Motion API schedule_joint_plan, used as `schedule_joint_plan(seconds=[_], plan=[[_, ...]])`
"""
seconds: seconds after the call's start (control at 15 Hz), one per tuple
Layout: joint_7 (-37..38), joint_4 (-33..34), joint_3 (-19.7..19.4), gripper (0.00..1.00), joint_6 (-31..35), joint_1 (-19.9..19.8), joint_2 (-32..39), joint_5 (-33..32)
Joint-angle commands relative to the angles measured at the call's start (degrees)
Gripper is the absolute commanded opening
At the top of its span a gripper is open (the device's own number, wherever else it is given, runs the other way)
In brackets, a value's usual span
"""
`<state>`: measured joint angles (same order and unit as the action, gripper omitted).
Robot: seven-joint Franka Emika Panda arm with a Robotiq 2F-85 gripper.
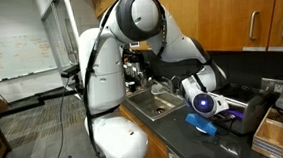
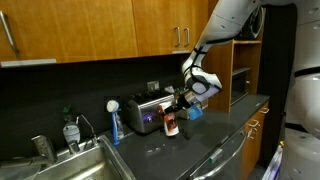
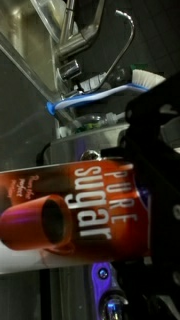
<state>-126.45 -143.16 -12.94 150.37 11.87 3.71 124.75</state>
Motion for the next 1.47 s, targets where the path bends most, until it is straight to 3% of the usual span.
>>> schedule_joint_plan(seconds=[0.0, 0.33, 1.2, 1.27, 1.4], plan=[[-4.3, -0.9, 4.3, 0.56, -1.7, -5.5, -0.9, 2.8], [-8.3, -0.3, 5.9, 0.56, -4.5, -9.1, 2.2, 5.1], [-14.1, 1.1, 4.6, 0.56, -13.8, -13.2, 8.5, 4.2], [-14.1, 1.1, 4.5, 0.92, -14.1, -13.3, 8.7, 4.0], [-14.6, 1.4, 4.3, 1.00, -14.4, -13.6, 9.1, 3.9]])
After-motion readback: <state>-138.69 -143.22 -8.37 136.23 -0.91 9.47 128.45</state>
